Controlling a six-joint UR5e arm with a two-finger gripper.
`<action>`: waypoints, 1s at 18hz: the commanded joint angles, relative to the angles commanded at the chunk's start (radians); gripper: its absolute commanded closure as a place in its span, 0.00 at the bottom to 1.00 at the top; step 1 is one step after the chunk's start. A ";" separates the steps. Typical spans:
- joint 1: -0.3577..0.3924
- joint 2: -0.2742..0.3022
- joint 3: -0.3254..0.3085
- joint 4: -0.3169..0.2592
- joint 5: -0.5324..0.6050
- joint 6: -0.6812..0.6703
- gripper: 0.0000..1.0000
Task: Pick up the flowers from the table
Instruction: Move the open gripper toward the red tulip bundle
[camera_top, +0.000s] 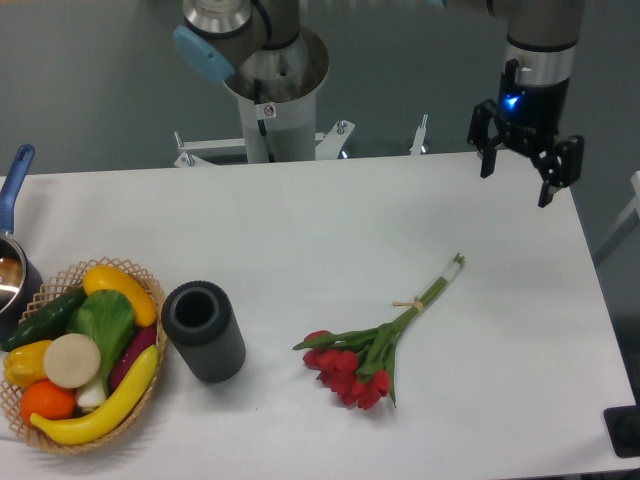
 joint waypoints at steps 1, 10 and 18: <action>0.000 0.000 -0.002 0.002 0.002 0.000 0.00; -0.003 0.020 -0.048 0.002 0.006 -0.037 0.00; -0.040 -0.011 -0.058 0.002 0.003 -0.189 0.00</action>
